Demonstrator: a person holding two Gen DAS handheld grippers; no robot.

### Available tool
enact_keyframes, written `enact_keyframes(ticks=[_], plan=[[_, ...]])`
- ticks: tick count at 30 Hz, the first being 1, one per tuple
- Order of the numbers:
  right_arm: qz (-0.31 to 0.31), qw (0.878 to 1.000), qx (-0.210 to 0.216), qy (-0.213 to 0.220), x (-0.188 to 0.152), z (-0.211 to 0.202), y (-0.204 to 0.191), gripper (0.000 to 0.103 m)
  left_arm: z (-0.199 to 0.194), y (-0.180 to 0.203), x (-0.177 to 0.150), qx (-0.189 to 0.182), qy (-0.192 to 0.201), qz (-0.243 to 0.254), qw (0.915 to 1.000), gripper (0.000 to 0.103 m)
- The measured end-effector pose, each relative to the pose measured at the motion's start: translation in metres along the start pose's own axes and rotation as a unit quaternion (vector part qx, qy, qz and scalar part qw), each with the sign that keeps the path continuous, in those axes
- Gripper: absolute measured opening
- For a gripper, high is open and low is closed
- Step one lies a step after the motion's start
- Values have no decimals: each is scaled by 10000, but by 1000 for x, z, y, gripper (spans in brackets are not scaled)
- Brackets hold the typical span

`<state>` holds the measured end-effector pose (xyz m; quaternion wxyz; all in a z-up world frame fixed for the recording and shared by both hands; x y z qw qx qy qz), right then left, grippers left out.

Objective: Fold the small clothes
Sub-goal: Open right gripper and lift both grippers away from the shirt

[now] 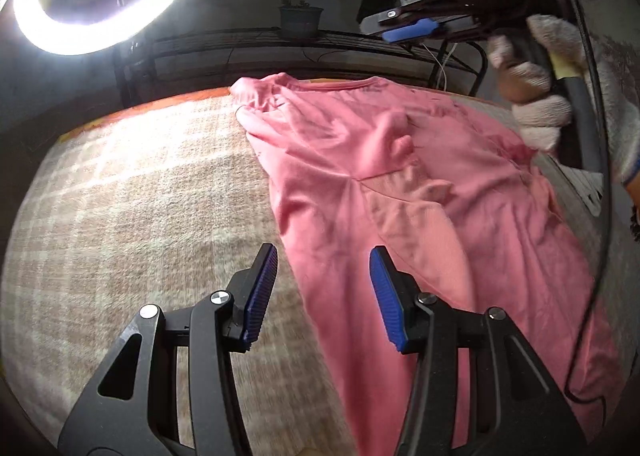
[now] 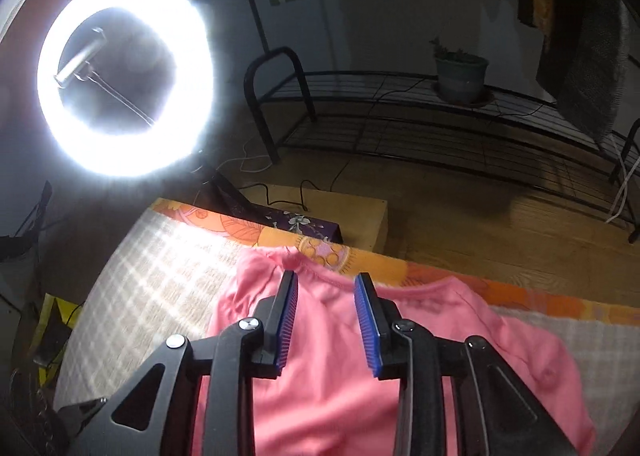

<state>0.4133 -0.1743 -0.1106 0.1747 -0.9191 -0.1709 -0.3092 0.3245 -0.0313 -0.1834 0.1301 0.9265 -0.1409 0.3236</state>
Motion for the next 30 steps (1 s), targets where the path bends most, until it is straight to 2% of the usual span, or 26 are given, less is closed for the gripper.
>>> enact_keyframes(ticks=[4,8,11,13,17,20,25,30], plan=[[83,9999,-33,144,-14,-59,14,31,-49,31,4,49,223,350,9991,49],[299,9988,-14,376,-27,-125,29,32,-98,57,5,51,440,465,9979,49],[437,9973,37,583,-44,-182,37,34,-127,77,-5,-8,478,463,9978,49],[475,9963,66,717,-58,-221,40,34,-147,94,-19,-67,503,470,9976,44],[616,9932,156,973,-90,-294,54,39,-178,134,-51,-249,471,483,9974,43],[696,9910,162,1131,-120,-342,62,39,-190,169,-73,-411,384,532,9970,43],[709,9884,-19,1343,-171,-419,87,45,-209,227,-113,-752,274,566,9952,40],[799,9857,-364,1437,-220,-478,130,48,-189,293,-155,-1134,-71,768,9906,39]])
Point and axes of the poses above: each gripper's, at about its wrist camera, not at the fingertips, and z roughly the way its jaws point, y to its right, x to its top, the point moved 6 cm from there along z, roughly the way its jaws point, and after that the axes turned 1 degree about -z, right-handed, at the moved point
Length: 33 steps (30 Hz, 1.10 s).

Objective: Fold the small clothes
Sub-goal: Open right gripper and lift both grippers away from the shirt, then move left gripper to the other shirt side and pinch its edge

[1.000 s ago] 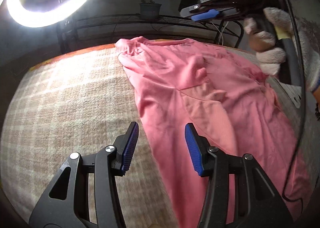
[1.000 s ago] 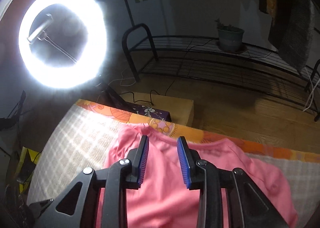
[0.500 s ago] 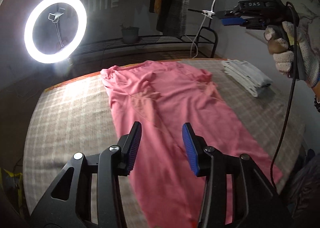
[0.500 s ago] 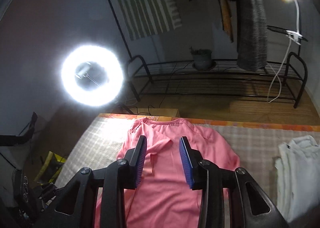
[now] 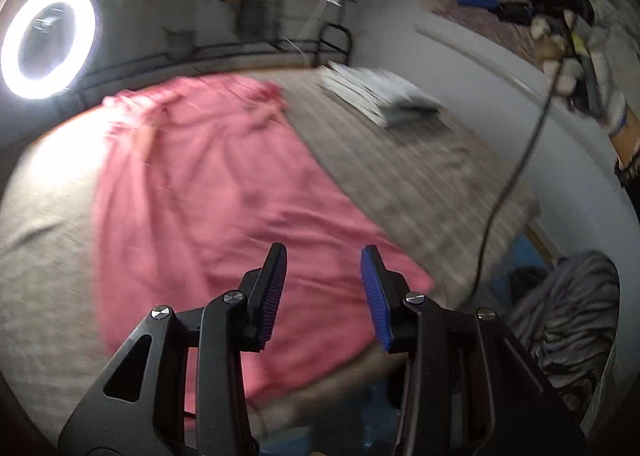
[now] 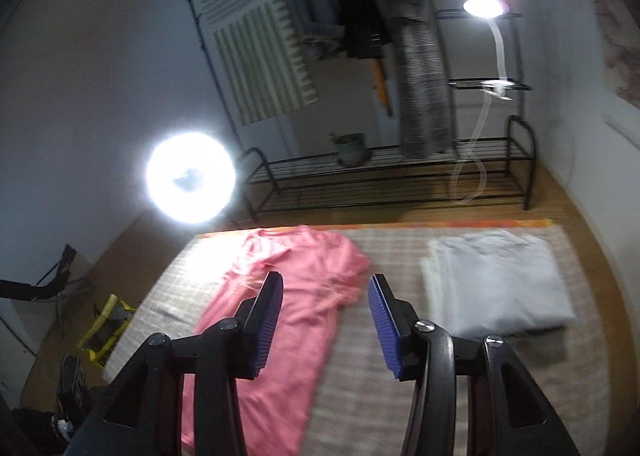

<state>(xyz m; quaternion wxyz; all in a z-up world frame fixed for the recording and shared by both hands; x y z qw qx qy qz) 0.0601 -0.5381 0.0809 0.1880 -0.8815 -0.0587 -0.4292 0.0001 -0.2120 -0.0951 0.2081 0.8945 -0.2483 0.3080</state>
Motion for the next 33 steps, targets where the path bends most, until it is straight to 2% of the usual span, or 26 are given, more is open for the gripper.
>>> enact_keyframes(ticks=[3,4,9,13,18,19,20,23,27,33], plan=[[324,9993,-166,-21,-17,-18,43,49,35,35,-14,-367,-294,-102,9988,40],[458,9987,-205,-35,-24,-23,58,51,44,44,-18,-384,-356,-62,9986,40],[1088,9932,-384,-185,-60,-22,125,54,95,90,-37,-356,-798,525,9948,40],[1321,9900,-335,-363,-81,-2,147,54,120,95,-41,-66,-940,689,9932,45],[1408,9886,-13,-535,-96,32,146,57,132,93,-34,163,-851,630,9942,45],[1374,9887,50,-593,-96,43,142,57,133,92,-31,181,-803,636,9946,35],[1319,9890,119,-662,-96,55,135,57,135,90,-30,217,-772,633,9948,17],[1159,9893,332,-821,-92,86,115,61,131,77,-26,-3,-761,317,9966,4],[1195,9853,709,-992,-85,138,93,62,115,61,-21,-300,-699,-336,9965,3],[1763,9700,1060,-1296,-82,226,75,60,89,51,-14,-379,-446,-682,9960,3]])
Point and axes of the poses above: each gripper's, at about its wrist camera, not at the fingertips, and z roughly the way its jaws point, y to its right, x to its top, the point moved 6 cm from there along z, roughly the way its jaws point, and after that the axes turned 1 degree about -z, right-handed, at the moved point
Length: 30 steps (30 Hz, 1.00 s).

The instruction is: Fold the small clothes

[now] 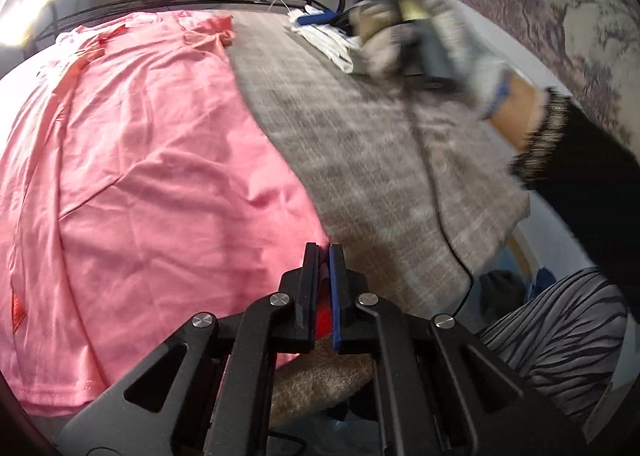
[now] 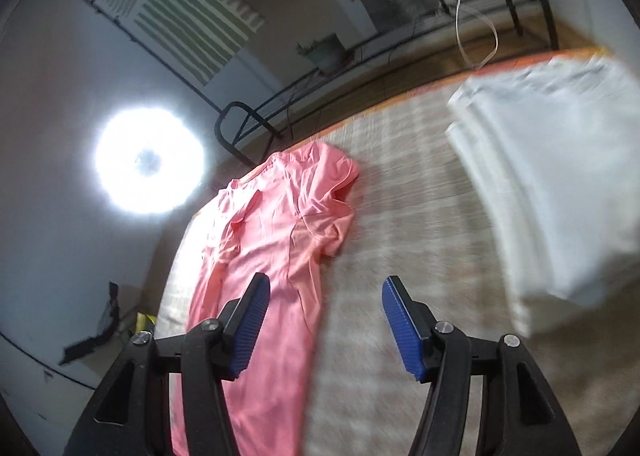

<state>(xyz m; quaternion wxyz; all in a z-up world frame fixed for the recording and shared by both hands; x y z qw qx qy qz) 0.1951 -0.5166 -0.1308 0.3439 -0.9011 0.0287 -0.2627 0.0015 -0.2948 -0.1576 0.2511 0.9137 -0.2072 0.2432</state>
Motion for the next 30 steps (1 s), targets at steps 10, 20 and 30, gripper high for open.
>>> enact_keyframes(ticks=[10,20,30], plan=[[734,9966,44,-378,12,112,4,46,-6,-8,1,-220,45,-221,9995,2],[574,9977,-244,-275,27,139,-14,8,-9,-26,-10,-386,71,-553,9977,2],[-407,9945,-963,-88,43,141,-78,2,-40,-60,-23,-406,366,-1001,9935,2]])
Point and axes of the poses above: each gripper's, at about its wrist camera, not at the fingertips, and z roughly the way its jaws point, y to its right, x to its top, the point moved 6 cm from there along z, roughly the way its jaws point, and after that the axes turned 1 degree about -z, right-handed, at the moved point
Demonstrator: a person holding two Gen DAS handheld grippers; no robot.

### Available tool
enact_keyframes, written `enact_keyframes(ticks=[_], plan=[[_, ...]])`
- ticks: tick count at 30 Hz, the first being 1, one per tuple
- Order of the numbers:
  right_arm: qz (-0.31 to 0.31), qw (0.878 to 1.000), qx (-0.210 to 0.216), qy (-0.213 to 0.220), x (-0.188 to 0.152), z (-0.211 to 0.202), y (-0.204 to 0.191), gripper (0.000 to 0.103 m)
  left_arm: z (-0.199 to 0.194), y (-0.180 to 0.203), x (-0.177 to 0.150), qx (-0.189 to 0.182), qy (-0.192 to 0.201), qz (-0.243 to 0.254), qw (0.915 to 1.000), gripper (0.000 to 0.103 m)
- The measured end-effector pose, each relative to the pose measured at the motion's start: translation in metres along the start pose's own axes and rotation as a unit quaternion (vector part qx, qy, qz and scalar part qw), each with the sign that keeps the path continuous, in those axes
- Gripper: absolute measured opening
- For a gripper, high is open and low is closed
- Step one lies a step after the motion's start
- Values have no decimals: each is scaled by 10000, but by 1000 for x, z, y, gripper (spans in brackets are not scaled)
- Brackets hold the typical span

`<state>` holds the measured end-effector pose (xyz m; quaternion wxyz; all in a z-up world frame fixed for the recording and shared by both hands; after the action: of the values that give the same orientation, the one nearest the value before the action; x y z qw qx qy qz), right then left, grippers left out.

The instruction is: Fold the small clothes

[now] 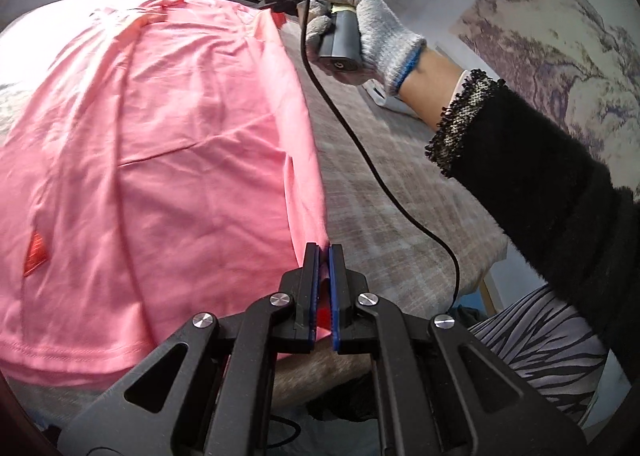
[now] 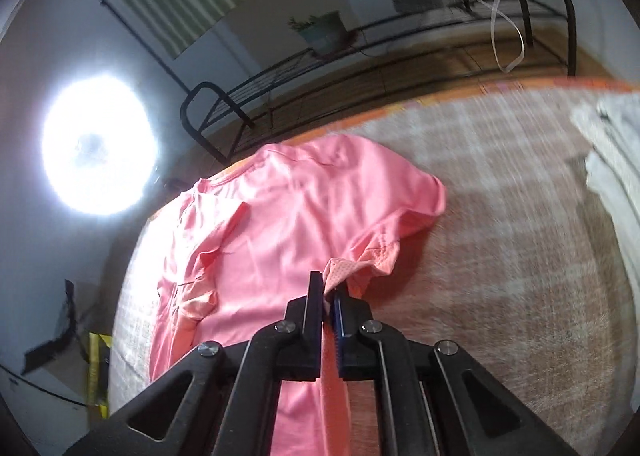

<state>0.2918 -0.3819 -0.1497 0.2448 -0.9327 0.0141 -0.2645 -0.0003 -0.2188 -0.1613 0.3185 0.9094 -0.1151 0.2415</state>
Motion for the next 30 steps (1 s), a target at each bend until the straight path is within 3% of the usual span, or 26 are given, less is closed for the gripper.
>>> enact_keyframes(ticks=[5,16,23,30], plan=[[-554,9974,-456,41,4,0,-40,2,-17,-19,-4,124,125,-193,9997,2],[-1377,9874,-733,-266,-13,52,-116,2,-33,-69,-11,584,158,-547,9967,2],[-1365,9872,-722,-401,-19,74,-126,2,-41,-83,-15,755,211,-607,9951,2],[-1021,9929,-541,-290,-11,67,-118,2,-45,-76,-22,663,277,-588,9957,2]])
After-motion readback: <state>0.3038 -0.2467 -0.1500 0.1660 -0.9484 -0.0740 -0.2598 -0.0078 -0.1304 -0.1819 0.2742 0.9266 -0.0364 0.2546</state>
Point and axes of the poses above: each gripper's, at about its wrist camera, not at the fingertips, and z roughly the way its jaws point, y to its right, x to its top, the point moved 6 cm from there along z, roughly the way its jaws point, and after that the axes turned 1 degree about -z, right-handed, at the moved point
